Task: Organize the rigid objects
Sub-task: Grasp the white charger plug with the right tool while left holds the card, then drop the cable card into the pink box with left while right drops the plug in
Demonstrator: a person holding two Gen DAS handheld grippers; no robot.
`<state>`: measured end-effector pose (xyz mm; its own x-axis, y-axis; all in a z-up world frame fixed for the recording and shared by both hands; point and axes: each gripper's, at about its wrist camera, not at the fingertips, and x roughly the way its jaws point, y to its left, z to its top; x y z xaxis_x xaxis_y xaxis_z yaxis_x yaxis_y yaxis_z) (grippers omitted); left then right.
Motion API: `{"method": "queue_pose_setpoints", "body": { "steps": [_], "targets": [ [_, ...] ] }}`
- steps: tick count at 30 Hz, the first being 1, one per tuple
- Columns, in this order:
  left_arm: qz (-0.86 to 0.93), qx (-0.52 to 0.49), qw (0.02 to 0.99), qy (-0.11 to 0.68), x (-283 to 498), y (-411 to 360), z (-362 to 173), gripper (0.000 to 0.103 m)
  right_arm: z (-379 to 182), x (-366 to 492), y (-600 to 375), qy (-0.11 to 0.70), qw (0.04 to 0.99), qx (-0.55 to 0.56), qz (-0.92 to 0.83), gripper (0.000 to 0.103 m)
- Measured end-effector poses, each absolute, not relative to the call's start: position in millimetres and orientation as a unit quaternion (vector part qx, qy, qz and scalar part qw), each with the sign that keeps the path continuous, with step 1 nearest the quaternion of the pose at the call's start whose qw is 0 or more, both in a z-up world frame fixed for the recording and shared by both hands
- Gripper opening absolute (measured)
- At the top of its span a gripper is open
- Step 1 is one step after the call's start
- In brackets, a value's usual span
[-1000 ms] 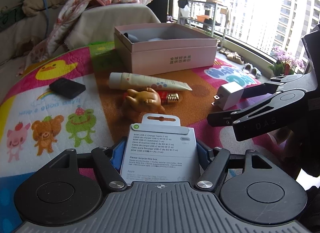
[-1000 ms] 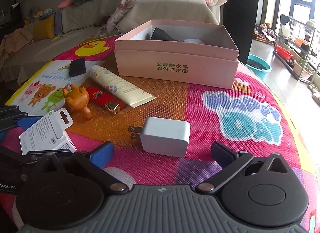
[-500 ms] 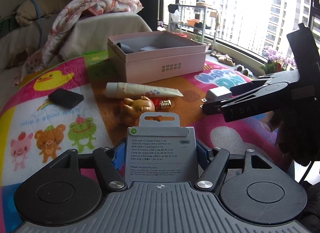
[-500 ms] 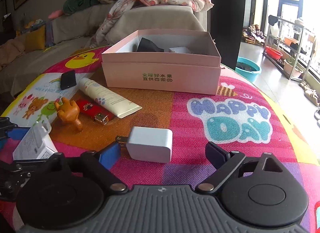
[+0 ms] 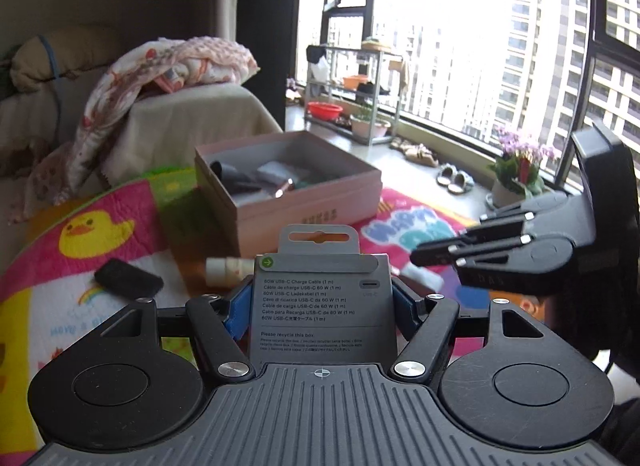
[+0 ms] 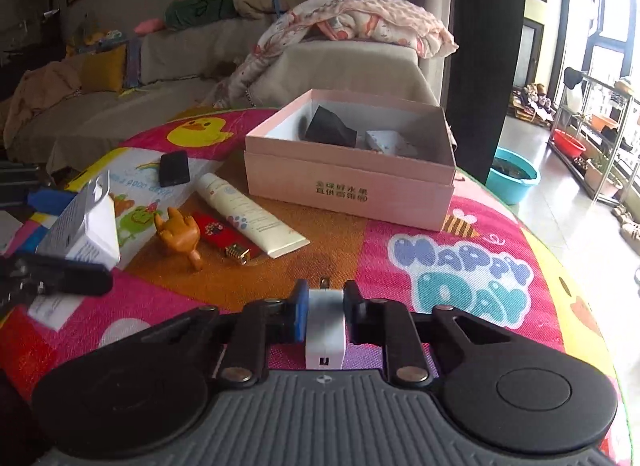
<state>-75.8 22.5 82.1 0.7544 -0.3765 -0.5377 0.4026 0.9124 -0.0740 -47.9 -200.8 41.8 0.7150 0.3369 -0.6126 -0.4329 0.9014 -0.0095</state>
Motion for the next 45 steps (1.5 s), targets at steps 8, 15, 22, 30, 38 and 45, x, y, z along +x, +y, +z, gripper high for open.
{"method": "queue_pose_setpoints", "body": {
  "steps": [8,15,22,30,38,45],
  "targets": [
    [-0.2,-0.004,0.939,0.279,-71,28,81,0.074,37,-58,-213,0.3,0.929,-0.106,0.19,0.011],
    [-0.202,-0.025,0.923,0.326,-70,31,50,0.074,30,-57,-219,0.316,0.924,-0.06,0.208,0.047],
    [-0.208,0.002,0.914,0.348,-78,25,38,0.074,31,-65,-197,0.3,0.916,-0.065,0.258,0.063],
    [-0.223,0.021,0.898,0.378,-79,18,28,0.074,10,-50,-172,0.353,0.894,-0.088,0.263,0.032],
    [-0.243,0.046,0.918,0.31,-40,9,77,0.074,53,-34,-195,0.312,0.915,-0.094,0.238,0.032],
    [-0.229,-0.041,0.938,0.256,76,8,128,0.074,121,21,-200,0.203,0.958,-0.066,0.191,0.032]
  ]
}}
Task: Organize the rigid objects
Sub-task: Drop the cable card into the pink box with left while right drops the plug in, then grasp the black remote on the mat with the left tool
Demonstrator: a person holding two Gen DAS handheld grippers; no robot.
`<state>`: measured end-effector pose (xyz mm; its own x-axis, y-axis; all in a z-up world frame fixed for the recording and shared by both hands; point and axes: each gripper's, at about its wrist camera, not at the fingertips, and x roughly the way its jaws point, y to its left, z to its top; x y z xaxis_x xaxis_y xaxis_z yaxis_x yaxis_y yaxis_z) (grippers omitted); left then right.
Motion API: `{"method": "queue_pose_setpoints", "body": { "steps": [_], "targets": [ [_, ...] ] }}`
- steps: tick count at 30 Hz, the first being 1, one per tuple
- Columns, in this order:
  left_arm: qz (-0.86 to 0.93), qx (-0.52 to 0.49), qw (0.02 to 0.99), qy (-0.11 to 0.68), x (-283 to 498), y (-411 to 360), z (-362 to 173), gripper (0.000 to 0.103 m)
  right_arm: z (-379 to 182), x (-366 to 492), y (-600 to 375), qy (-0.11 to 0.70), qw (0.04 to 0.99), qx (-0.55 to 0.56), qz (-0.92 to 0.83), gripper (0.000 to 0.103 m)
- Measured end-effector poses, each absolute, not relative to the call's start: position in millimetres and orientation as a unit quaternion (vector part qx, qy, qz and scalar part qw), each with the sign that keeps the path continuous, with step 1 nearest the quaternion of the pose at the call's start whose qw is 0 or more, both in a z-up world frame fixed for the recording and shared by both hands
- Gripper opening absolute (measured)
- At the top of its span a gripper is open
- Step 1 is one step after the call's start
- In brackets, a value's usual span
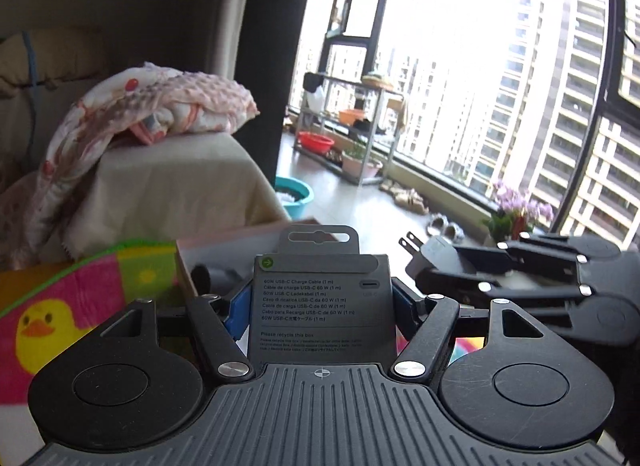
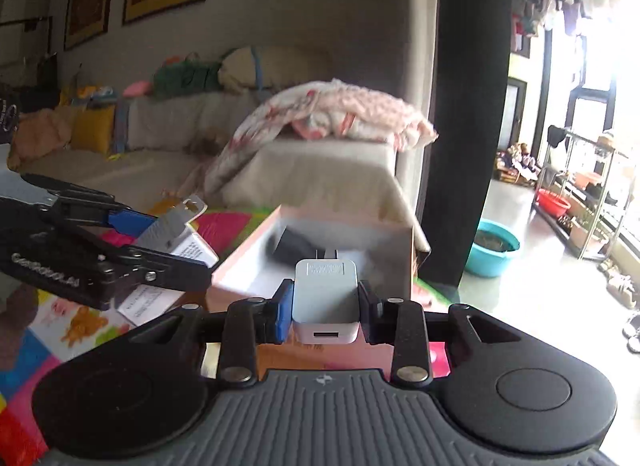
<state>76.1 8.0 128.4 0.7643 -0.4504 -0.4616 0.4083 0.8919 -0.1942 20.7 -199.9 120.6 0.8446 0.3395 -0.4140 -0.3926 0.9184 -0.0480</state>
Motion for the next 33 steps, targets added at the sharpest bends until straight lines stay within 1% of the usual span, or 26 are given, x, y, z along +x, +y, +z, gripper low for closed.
{"method": "queue_pose_setpoints", "body": {
  "steps": [2,4,5,6,9,13,18,21,24,26,29,33],
  "targets": [
    [-0.229,-0.051,0.933,0.271,114,1,131,0.073,128,38,-194,0.17,0.966,-0.076,0.179,0.033],
    [-0.226,-0.053,0.928,0.291,142,-6,127,0.073,127,56,-191,0.164,0.968,-0.08,0.171,0.049],
    [-0.216,-0.054,0.931,0.288,149,-7,122,0.072,125,63,-191,0.173,0.969,-0.075,0.161,0.064],
    [-0.208,-0.052,0.935,0.283,152,-7,118,0.072,121,66,-192,0.181,0.969,-0.066,0.155,0.066],
    [-0.198,-0.066,0.941,0.268,142,7,106,0.072,99,59,-200,0.211,0.962,-0.054,0.164,0.066],
    [-0.181,-0.103,0.942,0.264,108,42,86,0.072,64,41,-208,0.246,0.955,-0.062,0.157,0.066],
    [-0.072,-0.123,0.959,0.245,61,98,67,0.072,28,22,-210,0.302,0.938,-0.028,0.169,0.066],
    [0.018,-0.149,0.953,0.263,51,140,56,0.072,18,7,-207,0.308,0.935,-0.01,0.177,0.066],
    [0.047,-0.202,0.933,0.293,51,171,41,0.072,13,-1,-202,0.304,0.934,0.006,0.188,0.067],
    [0.043,-0.219,0.922,0.315,54,175,33,0.072,9,-3,-197,0.305,0.933,0.007,0.191,0.068],
    [0.051,-0.221,0.914,0.337,62,164,24,0.072,7,-2,-192,0.31,0.934,-0.005,0.18,0.068],
    [0.056,-0.212,0.912,0.347,78,151,14,0.072,6,0,-195,0.315,0.933,0.007,0.171,0.069]
  ]
}}
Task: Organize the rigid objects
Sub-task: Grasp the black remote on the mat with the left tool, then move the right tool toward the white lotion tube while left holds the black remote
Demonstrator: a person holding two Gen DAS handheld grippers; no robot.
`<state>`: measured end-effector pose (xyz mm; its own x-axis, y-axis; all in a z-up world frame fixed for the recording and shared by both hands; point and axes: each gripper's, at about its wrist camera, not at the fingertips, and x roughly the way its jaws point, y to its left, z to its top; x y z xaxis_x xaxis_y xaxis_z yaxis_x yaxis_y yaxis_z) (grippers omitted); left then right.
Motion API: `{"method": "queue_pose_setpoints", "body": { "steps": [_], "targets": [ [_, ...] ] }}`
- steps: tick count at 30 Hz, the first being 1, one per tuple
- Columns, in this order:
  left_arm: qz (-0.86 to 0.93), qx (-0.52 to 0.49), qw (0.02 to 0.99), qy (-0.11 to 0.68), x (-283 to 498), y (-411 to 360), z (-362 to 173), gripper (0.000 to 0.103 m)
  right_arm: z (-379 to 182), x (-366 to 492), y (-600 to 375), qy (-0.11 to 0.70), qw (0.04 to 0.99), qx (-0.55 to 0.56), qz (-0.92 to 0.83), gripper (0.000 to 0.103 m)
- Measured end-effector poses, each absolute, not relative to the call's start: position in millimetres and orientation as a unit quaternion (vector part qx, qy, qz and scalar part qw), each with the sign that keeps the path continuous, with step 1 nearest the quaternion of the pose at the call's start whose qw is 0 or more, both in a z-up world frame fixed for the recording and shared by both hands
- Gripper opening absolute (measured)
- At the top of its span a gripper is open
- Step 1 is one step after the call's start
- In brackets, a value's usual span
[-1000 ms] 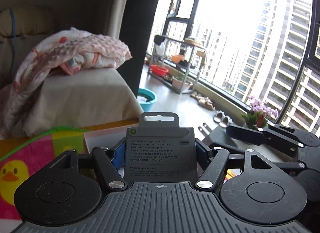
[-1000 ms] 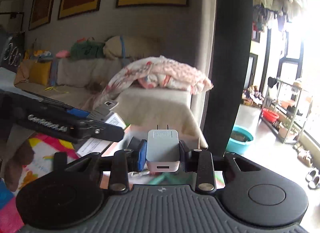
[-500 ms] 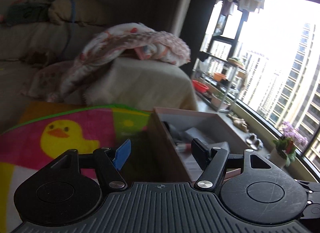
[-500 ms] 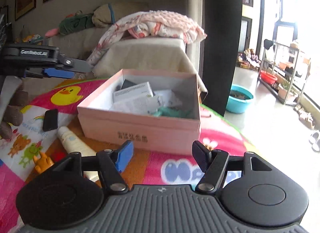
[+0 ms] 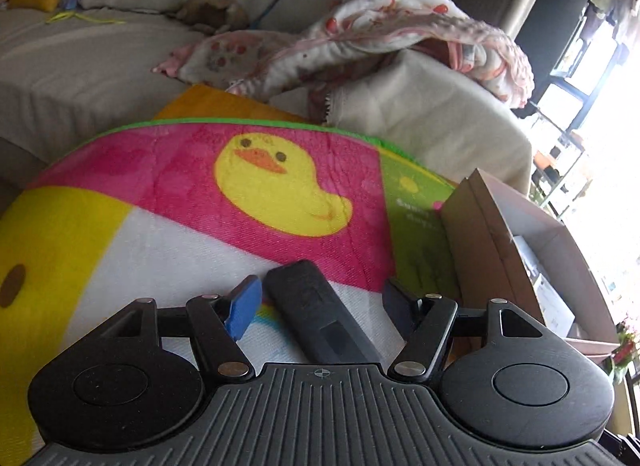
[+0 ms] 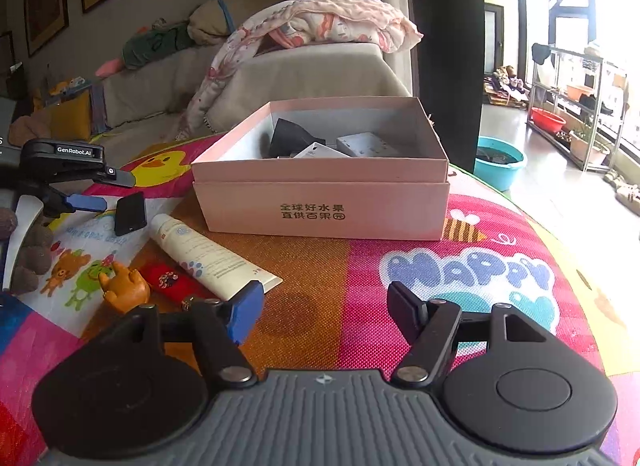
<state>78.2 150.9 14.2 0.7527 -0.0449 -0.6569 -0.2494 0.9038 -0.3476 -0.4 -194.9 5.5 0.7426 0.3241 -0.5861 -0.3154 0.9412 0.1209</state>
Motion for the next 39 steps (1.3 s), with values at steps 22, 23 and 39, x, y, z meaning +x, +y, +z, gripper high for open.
{"method": "queue_pose_setpoints", "body": {
  "steps": [22,23,39],
  "targets": [
    [-0.143,-0.095,0.916,0.363,-32,83,1,0.023,31,22,-131,0.334,0.903,-0.02,0.271,0.074],
    [-0.142,-0.089,0.917,0.362,-36,81,1,0.023,30,27,-127,0.337,0.901,-0.023,0.272,0.074],
    [-0.167,-0.115,0.924,0.325,-39,85,19,0.023,16,18,-179,0.362,0.903,-0.057,0.224,0.043]
  ]
}}
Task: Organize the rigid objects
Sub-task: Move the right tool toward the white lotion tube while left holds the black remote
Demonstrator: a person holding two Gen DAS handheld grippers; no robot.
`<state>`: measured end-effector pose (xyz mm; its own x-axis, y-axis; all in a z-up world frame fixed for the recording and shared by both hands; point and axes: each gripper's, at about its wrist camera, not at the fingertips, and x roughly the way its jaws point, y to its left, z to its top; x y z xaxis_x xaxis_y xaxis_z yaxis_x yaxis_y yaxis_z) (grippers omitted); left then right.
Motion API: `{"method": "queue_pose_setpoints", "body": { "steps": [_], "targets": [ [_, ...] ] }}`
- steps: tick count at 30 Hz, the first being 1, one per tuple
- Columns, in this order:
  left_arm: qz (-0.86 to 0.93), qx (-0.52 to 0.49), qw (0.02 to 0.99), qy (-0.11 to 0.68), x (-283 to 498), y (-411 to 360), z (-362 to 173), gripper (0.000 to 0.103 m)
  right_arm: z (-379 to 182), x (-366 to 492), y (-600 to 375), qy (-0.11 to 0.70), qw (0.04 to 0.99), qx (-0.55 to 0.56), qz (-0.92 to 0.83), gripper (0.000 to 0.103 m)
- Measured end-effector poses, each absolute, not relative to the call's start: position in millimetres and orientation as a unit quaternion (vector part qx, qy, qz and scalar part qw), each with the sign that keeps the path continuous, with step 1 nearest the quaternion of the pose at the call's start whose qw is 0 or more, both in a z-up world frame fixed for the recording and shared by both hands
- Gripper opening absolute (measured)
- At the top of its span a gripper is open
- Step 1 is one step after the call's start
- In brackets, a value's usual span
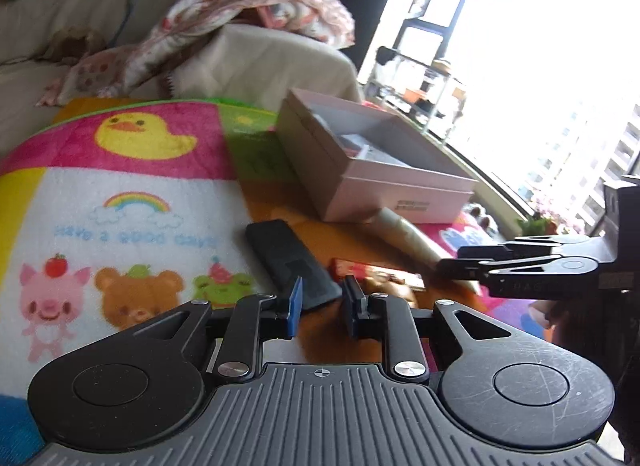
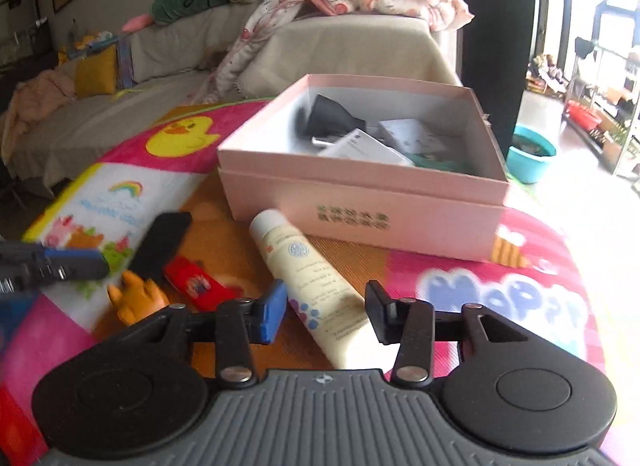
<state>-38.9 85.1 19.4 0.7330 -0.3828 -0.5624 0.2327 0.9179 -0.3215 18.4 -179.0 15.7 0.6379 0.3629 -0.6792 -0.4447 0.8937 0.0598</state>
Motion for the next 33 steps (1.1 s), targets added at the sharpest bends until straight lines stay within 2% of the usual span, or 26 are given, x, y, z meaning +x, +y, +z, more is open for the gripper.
{"method": "queue_pose_setpoints", "body": {
  "steps": [4,7,9,12,14,19,22,27,33],
  "targets": [
    [-0.232,-0.099,0.903,0.347,-36,57,17,0.025,13,2,-191,0.358,0.902,-0.071,0.23,0.043],
    [-0.259,-0.107,0.894,0.348,-35,45,20,0.027,15,-1,-196,0.348,0.908,-0.061,0.225,0.053],
    [-0.216,-0.107,0.909,0.339,-32,47,25,0.03,16,1,-199,0.338,0.916,-0.055,0.211,0.064],
    [-0.079,-0.092,0.933,0.338,-19,61,29,0.03,12,6,-202,0.34,0.919,-0.039,0.197,0.066],
    [-0.024,-0.118,0.93,0.349,-6,77,26,0.03,6,11,-204,0.351,0.915,-0.021,0.196,0.07],
    [-0.041,-0.169,0.912,0.372,19,84,13,0.031,1,11,-206,0.353,0.915,-0.01,0.194,0.073],
    [-0.064,-0.125,0.917,0.374,30,61,10,0.033,1,10,-205,0.352,0.916,-0.011,0.194,0.074],
    [-0.083,-0.031,0.928,0.363,27,27,8,0.05,1,10,-205,0.351,0.916,-0.011,0.194,0.075],
    [-0.09,-0.027,0.929,0.358,23,27,7,0.05,1,10,-205,0.351,0.916,-0.011,0.195,0.076]
  ]
}}
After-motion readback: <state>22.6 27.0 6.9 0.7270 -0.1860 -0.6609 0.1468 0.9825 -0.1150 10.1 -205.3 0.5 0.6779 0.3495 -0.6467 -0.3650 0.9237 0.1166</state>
